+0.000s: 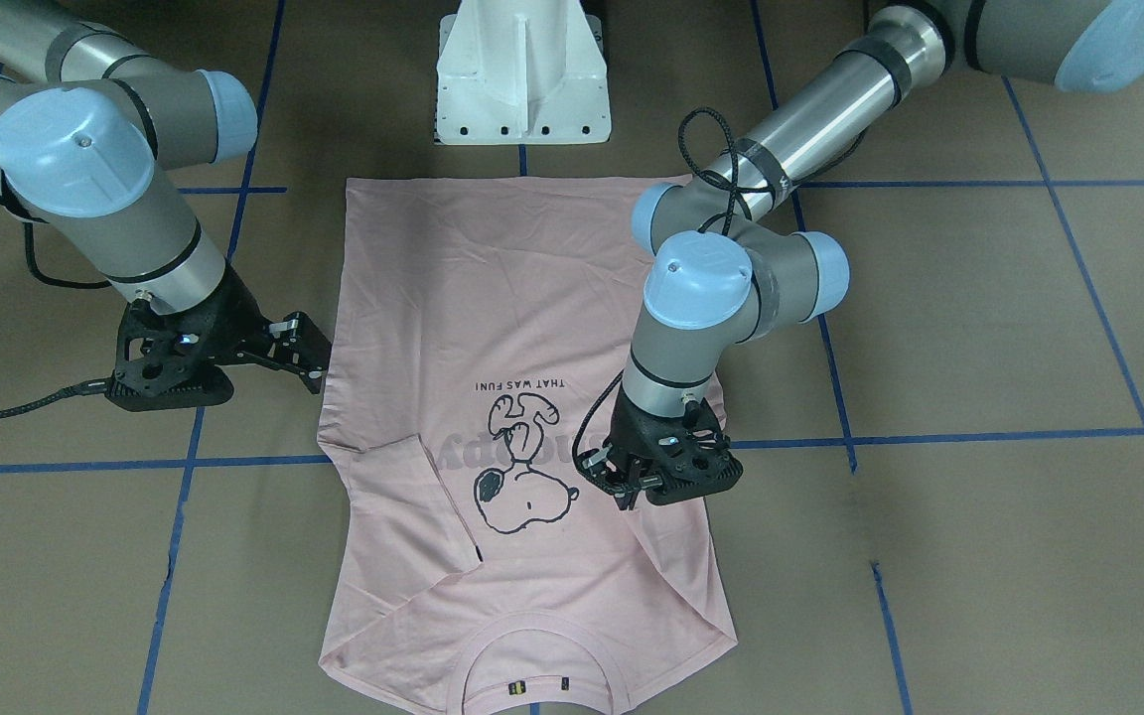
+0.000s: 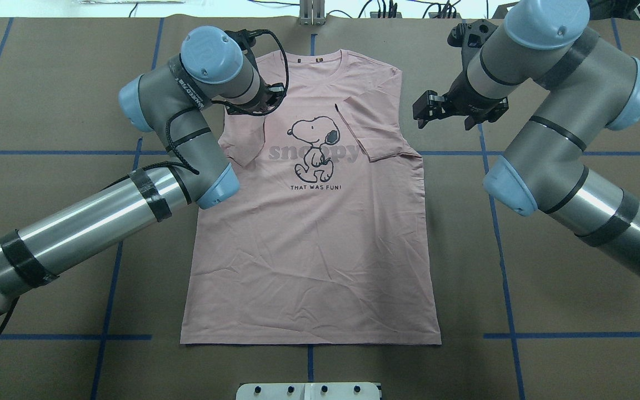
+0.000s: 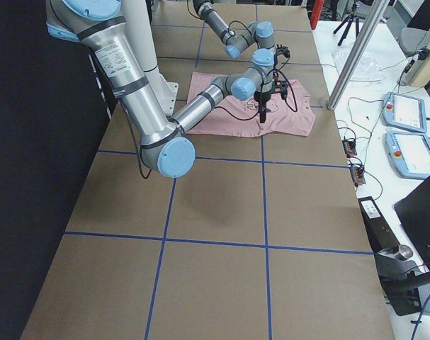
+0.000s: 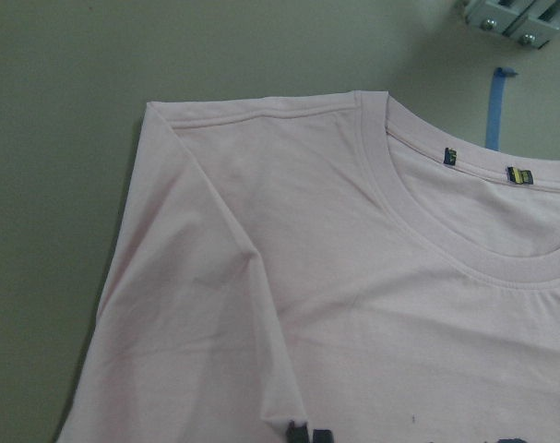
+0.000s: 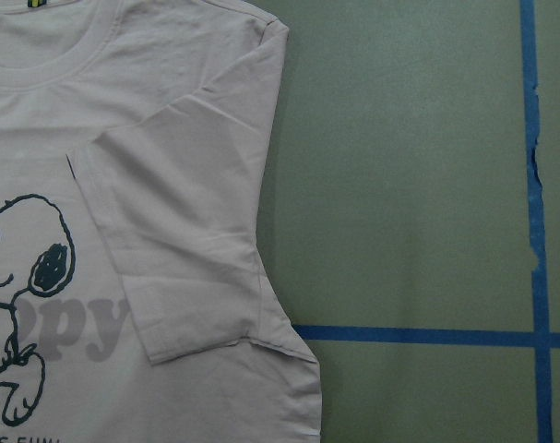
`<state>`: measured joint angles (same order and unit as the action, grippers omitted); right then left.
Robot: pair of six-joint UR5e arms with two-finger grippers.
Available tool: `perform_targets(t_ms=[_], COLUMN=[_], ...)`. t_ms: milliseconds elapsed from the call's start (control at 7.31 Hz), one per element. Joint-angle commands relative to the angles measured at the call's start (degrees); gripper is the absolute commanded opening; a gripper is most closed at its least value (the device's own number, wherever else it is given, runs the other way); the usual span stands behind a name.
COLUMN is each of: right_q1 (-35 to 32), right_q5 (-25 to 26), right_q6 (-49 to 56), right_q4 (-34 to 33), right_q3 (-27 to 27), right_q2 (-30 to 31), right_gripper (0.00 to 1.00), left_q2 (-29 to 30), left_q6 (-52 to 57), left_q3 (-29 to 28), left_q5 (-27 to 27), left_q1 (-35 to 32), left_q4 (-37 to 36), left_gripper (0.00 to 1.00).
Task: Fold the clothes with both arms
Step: 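Grasp the other sleeve with the left gripper and fold it inward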
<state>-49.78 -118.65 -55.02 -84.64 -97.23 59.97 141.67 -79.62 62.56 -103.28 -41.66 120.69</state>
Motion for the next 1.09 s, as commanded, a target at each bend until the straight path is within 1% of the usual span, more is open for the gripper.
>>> perform_targets(t_ms=[0, 274, 411, 547, 821, 958], right_q1=[0.04, 0.04, 0.13, 0.3, 0.48, 1.26], right_q5=[0.0, 0.08, 0.08, 0.17, 0.35, 0.35], right_q6=[-0.09, -0.09, -0.18, -0.18, -0.18, -0.35], right_q4=[0.0, 0.0, 0.0, 0.0, 0.09, 0.0], right_q3=[-0.06, -0.06, -0.15, -0.15, -0.76, -3.03], right_q2=[0.06, 0.23, 0.23, 0.23, 0.84, 2.5], right_gripper=[1.0, 1.0, 1.0, 1.0, 1.0, 1.0], left_q2=[0.71, 1.42, 1.24, 1.33, 1.07, 0.19], left_q6=[-2.1, -3.87, -4.4, -5.45, -8.43, -8.53], left_q3=[-0.86, -0.95, -1.13, -2.09, -0.7, 2.88], left_q5=[0.01, 0.01, 0.01, 0.44, 0.36, -0.08], left_q1=[0.17, 0.43, 0.61, 1.48, 1.58, 1.67], left_q4=[1.83, 1.92, 3.23, 6.89, 10.61, 9.84], left_gripper=[0.0, 0.0, 0.72, 1.0, 1.0, 1.0])
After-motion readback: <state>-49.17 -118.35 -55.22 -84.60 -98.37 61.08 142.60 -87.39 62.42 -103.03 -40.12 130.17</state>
